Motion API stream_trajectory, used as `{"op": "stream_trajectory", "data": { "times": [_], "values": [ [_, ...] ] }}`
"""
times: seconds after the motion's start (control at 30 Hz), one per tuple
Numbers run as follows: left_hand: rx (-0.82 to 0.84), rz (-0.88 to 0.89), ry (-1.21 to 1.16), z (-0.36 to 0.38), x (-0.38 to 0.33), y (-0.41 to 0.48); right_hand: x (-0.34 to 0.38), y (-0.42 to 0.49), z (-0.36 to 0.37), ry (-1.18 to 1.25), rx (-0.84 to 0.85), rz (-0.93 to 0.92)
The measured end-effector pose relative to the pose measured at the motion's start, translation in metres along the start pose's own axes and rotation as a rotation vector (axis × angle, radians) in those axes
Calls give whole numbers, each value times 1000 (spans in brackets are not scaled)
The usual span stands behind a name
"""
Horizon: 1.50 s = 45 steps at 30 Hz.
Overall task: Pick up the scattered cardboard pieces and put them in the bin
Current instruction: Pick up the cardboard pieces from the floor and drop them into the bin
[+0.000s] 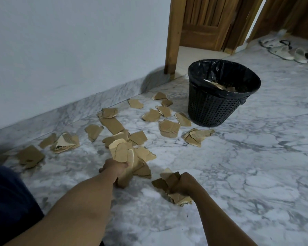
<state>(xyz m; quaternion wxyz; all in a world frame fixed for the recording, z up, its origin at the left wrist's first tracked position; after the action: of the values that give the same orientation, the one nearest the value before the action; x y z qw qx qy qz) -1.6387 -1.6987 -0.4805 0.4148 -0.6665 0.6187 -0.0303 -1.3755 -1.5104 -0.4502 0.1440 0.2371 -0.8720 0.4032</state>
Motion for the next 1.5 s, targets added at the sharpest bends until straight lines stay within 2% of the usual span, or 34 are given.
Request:
{"op": "stream_trajectory", "data": {
  "times": [0.1, 0.17, 0.23, 0.3, 0.37, 0.47, 0.6, 0.67, 0.83, 1.03, 1.17, 1.27, 1.37, 1.5],
  "values": [
    [111, 101, -113, 0, -13, -7, -4, 4, -5, 29, -13, 29],
    [276, 115, -125, 2, -31, -17, -2, 7, -8, 49, -29, 39],
    [444, 122, -1, -5, -61, -30, 3, 11, -12, 69, -50, 42],
    [497, 171, 135, -32, -106, -34, 14, 16, -17, 78, -76, 36],
    [457, 284, 229, -72, -160, -40, 31, 20, -21, 65, -93, 5],
    [292, 465, 351, -134, -232, -47, 59, 25, -22, 87, -109, -28],
    [122, 631, 382, -180, -292, -53, 99, 40, -2, 0, -69, -54],
    [135, 673, 350, -177, -295, -43, 111, 63, 10, -82, -73, -46],
    [289, 633, 350, -139, -266, -5, 157, 74, 23, -194, -110, 1],
    [373, 655, 142, -106, -285, -1, 178, 82, 28, -330, -123, -20],
    [385, 617, 169, -86, -274, 7, 188, 80, 24, -486, -160, -149],
    [370, 576, 99, -92, -268, 18, 198, 82, 5, -298, -69, -250],
    [323, 552, 8, -115, -264, 24, 202, 87, -34, -135, -23, -209],
    [299, 555, 61, -158, -252, 36, 196, 85, -29, -383, 160, -45]
  ]
}}
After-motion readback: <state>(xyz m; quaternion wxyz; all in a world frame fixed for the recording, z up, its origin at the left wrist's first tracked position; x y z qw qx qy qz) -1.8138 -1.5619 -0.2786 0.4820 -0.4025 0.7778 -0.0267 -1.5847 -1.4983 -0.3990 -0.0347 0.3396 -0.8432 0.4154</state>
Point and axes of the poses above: each hand's wrist, its own y-axis towards the middle knuckle, its own z-axis out of the palm, x = y × z, the point moved 8 cm from there along y, towards the middle knuckle, and after that the axes turned 2 degrees about y, right-handed, at the moved point
